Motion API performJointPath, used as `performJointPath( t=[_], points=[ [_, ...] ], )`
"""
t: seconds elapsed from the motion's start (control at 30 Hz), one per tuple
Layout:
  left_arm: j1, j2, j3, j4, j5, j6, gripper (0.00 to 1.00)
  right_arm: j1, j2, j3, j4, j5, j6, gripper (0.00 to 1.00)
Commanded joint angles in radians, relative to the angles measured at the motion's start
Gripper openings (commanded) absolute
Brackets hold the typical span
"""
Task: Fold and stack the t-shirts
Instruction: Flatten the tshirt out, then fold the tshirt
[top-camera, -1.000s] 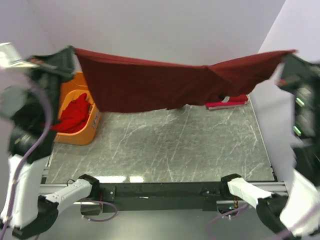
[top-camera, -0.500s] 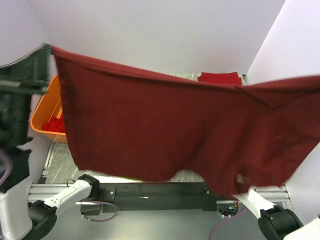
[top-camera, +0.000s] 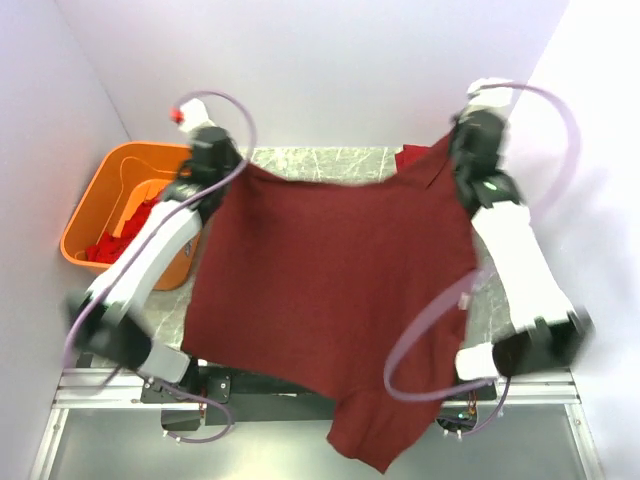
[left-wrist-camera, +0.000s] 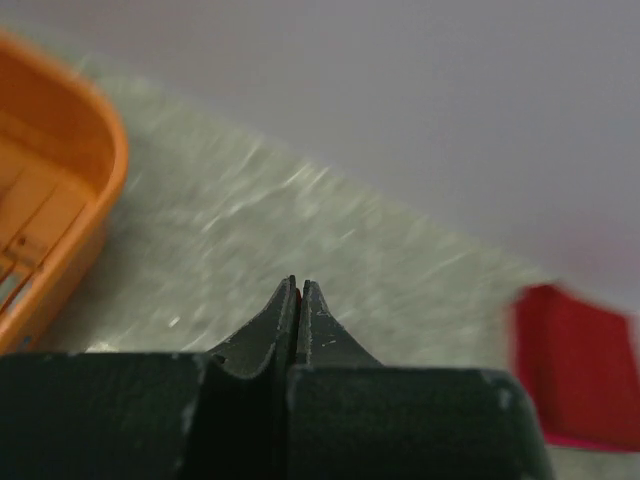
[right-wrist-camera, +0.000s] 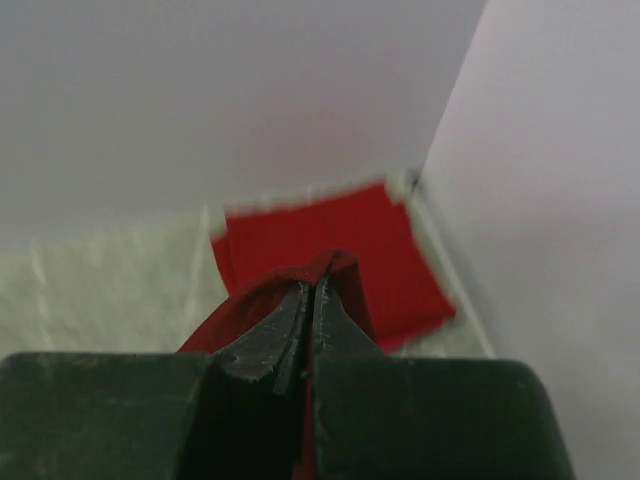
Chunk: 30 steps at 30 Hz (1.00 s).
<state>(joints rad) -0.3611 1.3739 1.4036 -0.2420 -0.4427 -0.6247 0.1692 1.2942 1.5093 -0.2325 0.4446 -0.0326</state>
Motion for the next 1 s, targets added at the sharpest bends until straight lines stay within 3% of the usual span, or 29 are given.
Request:
performJointPath(
  t=[0.0, 0.17, 0.3, 0.4, 0.67, 0.97],
  points=[
    [0.034, 0.138, -0.032, 0.085, -0.041, -0.003, 0.01, -0.052, 0.119, -0.075, 0.088, -0.134, 0.026, 0.0],
    [0.076, 0.484, 0.109, 0.047, -0.045, -0.029, 0.01, -0.054, 0.402, 0.003, 0.021, -0.21, 0.094, 0.0],
    [0.094, 0.622, 0.178, 0.075, -0.018, -0.026, 0.0, -0.053, 0.592, 0.095, -0.042, -0.224, 0.12, 0.0],
    [0.106, 0.685, 0.224, 0.058, -0.011, -0.033, 0.01, -0.053, 0.632, 0.117, -0.059, -0.25, 0.138, 0.0],
    [0.122, 0.677, 0.206, 0.044, -0.01, -0.044, 0.01, -0.053, 0.59, 0.08, -0.227, -0.225, 0.278, 0.0],
    [0.122, 0.538, 0.072, 0.044, -0.025, -0.056, 0.0, -0.051, 0.291, -0.182, -0.31, -0.273, 0.399, 0.0]
  ],
)
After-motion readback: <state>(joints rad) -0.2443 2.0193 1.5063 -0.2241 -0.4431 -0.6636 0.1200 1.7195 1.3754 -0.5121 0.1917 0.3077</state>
